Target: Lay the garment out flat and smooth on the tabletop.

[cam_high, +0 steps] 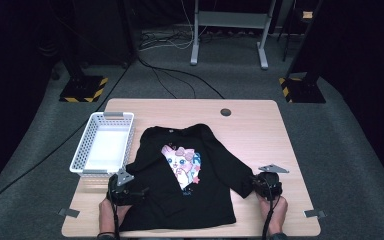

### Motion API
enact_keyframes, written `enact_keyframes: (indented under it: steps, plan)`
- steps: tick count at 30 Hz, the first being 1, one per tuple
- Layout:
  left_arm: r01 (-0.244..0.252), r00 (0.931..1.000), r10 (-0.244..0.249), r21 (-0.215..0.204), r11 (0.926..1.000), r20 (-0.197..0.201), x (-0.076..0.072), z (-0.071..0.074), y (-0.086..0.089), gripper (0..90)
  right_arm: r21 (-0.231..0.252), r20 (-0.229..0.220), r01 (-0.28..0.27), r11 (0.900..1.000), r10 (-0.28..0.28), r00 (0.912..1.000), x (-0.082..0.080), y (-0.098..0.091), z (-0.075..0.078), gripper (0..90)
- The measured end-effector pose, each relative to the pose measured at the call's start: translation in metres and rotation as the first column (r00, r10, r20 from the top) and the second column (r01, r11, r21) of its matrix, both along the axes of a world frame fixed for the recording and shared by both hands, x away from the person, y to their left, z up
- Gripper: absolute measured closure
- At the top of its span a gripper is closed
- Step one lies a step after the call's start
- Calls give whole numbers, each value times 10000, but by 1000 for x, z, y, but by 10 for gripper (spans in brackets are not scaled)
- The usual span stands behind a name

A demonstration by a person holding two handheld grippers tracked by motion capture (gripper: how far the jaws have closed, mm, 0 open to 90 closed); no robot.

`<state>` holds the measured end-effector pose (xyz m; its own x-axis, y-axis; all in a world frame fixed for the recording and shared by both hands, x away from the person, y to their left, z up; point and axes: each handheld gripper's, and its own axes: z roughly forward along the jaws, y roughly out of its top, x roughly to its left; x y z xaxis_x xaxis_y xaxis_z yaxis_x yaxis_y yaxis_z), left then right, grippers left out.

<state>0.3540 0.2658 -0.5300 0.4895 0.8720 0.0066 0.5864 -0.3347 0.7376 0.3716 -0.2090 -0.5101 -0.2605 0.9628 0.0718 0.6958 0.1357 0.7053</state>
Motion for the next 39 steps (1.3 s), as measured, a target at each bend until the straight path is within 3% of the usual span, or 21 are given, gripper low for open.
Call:
enact_keyframes:
  steps: [14,21,27,31,34,39]
  plan:
    - [6,10000,-6,10,10000,12,0,0,0,109,-97,198,748,9972,-746,9970,1,-27,-6,797]
    - [-4,10000,4,10,10000,10,0,0,0,109,116,-124,1185,9929,-1183,9929,2,-47,-3,672]
    - [-6,10000,6,7,10000,3,0,0,0,109,447,168,1313,9903,-1322,9911,-6,-62,14,575]
    - [-8,10000,8,4,10000,1,0,0,0,109,721,317,1165,9906,-1190,9924,-10,-65,24,536]
    - [-10,10000,10,4,10000,4,0,0,0,109,630,276,813,9947,-832,9961,-13,-59,26,484]
    - [-8,10000,8,7,10000,3,0,0,0,109,-149,-230,277,9995,-280,9993,-11,-42,11,381]
